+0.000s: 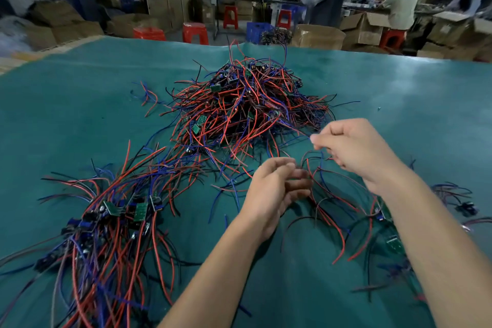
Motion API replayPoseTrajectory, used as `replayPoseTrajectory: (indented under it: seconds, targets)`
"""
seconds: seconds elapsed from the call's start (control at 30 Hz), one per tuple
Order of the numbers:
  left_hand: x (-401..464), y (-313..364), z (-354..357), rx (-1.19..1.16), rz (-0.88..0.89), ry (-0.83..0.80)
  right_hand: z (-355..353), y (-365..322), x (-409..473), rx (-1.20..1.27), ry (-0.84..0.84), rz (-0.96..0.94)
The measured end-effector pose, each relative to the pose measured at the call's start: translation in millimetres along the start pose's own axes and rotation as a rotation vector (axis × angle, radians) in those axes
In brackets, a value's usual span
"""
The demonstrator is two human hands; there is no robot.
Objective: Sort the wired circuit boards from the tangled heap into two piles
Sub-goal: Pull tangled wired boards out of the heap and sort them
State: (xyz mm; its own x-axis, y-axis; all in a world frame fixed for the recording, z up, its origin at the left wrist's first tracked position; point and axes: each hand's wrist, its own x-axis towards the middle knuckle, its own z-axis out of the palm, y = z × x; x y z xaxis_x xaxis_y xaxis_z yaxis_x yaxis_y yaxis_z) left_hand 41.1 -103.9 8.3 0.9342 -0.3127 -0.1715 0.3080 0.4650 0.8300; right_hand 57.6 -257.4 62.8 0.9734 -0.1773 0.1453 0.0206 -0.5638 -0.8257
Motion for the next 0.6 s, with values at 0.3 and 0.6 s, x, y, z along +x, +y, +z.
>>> replayPoseTrajectory:
  seconds: [0.3, 0.6]
  targets:
    - [2, -1, 0, -0.061, 0.002, 0.037, 1, 13, -69, 0.18, -0.443, 0.006]
    - [-3, -8, -2, 0.262, 0.096, -0.04, 9, 48, -58, 0.242, 0.126, 0.058]
